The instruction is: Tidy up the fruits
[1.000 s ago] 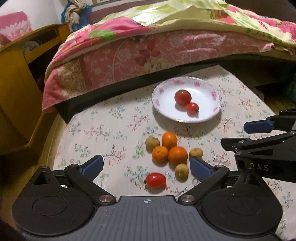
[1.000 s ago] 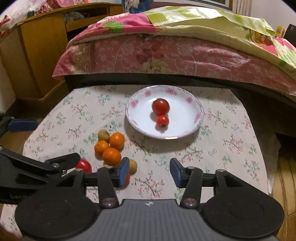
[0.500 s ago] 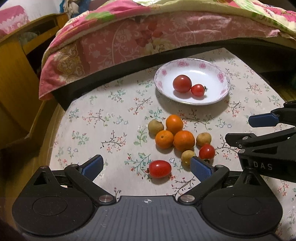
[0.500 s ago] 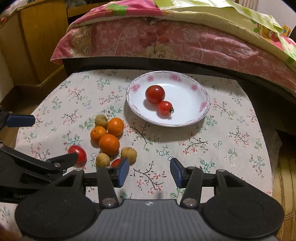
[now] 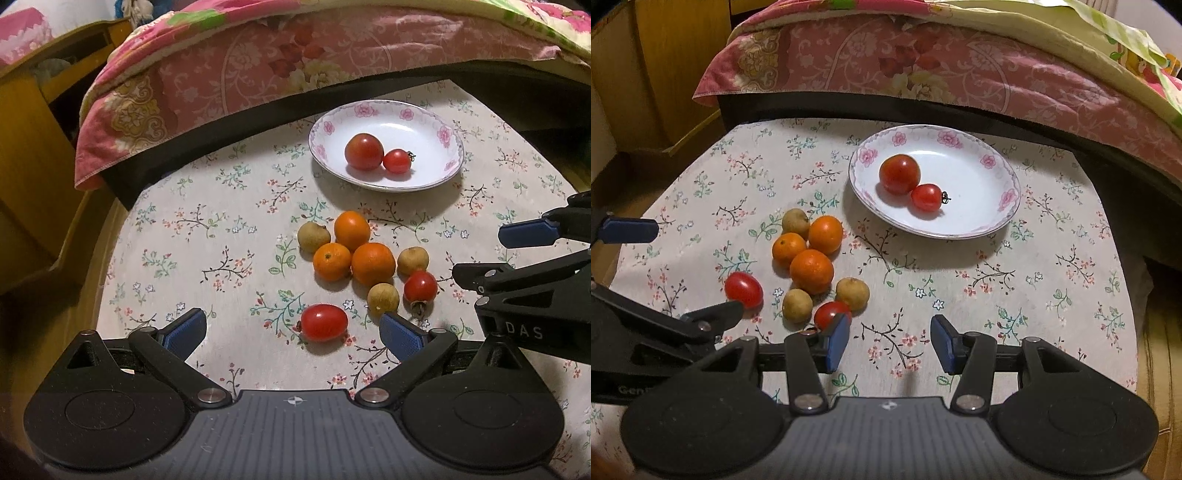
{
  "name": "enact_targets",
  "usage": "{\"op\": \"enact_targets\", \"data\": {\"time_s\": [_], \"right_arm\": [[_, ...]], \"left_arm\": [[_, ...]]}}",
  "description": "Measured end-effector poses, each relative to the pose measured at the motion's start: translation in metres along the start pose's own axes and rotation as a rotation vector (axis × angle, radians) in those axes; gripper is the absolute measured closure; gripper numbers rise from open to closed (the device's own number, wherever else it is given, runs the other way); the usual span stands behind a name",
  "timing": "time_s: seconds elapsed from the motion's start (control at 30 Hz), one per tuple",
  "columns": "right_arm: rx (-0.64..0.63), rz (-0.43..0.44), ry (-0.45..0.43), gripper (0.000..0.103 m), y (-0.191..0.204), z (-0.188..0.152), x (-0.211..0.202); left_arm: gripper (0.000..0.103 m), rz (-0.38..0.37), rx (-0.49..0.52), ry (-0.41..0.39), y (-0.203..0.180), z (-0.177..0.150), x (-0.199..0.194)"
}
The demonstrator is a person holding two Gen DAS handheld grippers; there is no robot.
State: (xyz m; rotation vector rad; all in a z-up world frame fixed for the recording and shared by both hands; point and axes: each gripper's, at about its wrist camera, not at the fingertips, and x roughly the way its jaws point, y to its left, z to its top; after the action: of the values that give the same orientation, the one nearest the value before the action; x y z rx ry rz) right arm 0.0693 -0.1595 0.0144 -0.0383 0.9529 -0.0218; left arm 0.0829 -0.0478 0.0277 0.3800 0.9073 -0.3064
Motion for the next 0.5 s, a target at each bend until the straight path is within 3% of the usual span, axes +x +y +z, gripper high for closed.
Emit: {"op": "enact_targets", "data": {"time_s": [0.5], "right_arm": [[-0.014,-0.014,0.02,0.056,0.0005,0.0003,0.0024]], "left_arm": [[0.002,0.005,0.014,0.006,-0.0022,-0.0008,0.0015]]}}
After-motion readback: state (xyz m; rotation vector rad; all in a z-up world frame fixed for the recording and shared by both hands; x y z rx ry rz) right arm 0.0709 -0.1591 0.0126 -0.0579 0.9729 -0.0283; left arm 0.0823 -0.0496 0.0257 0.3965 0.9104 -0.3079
